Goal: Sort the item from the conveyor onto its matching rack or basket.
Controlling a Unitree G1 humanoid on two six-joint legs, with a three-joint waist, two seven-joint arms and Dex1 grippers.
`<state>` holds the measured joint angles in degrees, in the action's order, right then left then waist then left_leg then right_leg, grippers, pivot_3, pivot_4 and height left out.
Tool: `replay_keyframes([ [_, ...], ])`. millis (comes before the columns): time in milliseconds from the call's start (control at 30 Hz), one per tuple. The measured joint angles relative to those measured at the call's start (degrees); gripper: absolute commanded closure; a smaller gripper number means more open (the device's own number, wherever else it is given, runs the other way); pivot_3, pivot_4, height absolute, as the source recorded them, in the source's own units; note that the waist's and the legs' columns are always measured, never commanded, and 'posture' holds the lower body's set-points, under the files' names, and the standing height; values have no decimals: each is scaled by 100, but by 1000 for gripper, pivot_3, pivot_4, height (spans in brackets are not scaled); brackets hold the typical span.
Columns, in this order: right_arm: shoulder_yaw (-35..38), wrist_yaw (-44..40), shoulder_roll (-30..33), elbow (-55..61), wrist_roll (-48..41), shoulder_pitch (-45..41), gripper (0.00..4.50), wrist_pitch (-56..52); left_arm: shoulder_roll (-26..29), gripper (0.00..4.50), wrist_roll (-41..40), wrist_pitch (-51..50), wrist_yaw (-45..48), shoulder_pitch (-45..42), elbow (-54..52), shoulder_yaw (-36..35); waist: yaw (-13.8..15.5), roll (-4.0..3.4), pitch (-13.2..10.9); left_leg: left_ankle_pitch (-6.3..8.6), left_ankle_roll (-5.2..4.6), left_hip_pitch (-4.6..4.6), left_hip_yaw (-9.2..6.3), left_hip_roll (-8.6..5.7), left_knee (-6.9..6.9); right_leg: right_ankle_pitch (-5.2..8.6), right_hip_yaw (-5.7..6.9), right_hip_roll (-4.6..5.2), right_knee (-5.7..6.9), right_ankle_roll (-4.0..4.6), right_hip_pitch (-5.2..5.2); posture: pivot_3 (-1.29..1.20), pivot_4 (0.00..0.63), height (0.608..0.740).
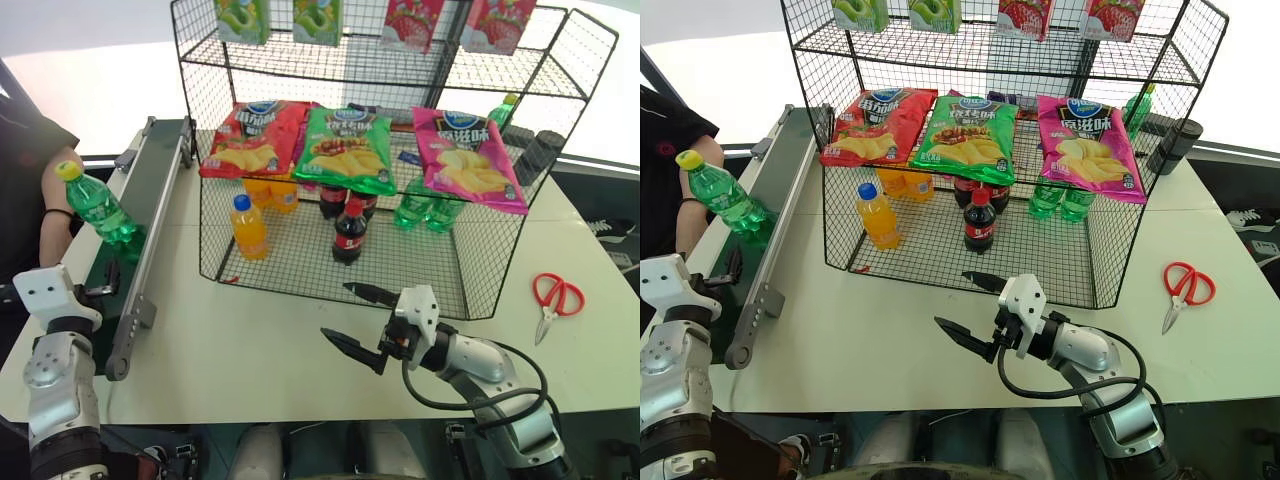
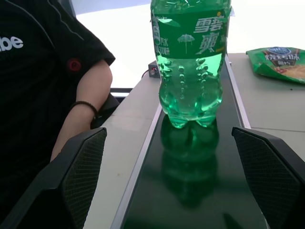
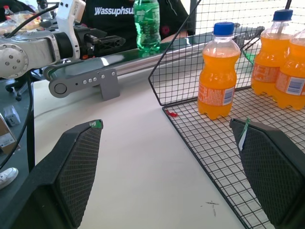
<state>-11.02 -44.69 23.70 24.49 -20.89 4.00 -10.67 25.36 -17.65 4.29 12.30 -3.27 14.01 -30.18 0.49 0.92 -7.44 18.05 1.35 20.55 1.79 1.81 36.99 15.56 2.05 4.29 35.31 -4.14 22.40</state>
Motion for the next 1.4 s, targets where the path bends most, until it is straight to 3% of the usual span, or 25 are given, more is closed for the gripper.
replay_keyframes([
  [433, -57, -30, -4, -3, -17, -199, 60, -48, 0, 0, 1, 78, 107, -59, 64, 14, -15, 0, 0, 0, 1, 1, 1, -2, -2, 0, 2, 5, -2, 0, 1, 0, 150, 740],
  [567, -72, -50, -4, -3, -26, -245, 0, -108, -9, 1661, -38, 92, 224, -60, 68, 24, -5, -1, -1, 0, 1, 2, 0, -5, -2, 0, 3, 8, -2, 0, 1, 0, 150, 740],
  [600, -80, -52, -3, -3, -31, -254, 0, -126, -9, 1766, -43, 92, 231, -59, 68, 23, -3, -1, -1, 0, 1, 2, 0, -5, -3, 0, 4, 9, -2, 0, 1, 0, 150, 740],
  [900, -89, -55, 3, 0, -80, -289, 0, -282, 29, 1765, -420, -142, 607, -87, -153, 18, 3, 13, -1, 0, 1, 27, -1, -7, -1, 0, 7, 12, -5, 2, 20, 0, 150, 740],
  [1067, -50, -113, 69, 2, -178, -376, 0, -347, 557, 1765, -812, -445, 1369, -123, -991, 86, -28, 21, 1, -3, 5, 76, -4, -10, 6, -2, 13, 14, -5, 0, 60, 0, 150, 740],
  [1267, 24, -162, 137, 9, -248, -532, 0, -418, 791, 1765, -1310, -1070, 2335, 241, -2466, 803, -102, 5, -4, -2, 3, 74, -4, -25, 4, -2, 14, 29, -11, 1, 52, 0, 150, 740],
  [1400, 116, -100, 164, 13, -299, -595, 0, -551, 806, 1765, -1272, -1413, 2918, 646, -2921, 1739, -142, 0, -7, -3, 2, 73, -6, -25, 5, -2, 15, 27, -8, 1, 53, 0, 150, 740],
])
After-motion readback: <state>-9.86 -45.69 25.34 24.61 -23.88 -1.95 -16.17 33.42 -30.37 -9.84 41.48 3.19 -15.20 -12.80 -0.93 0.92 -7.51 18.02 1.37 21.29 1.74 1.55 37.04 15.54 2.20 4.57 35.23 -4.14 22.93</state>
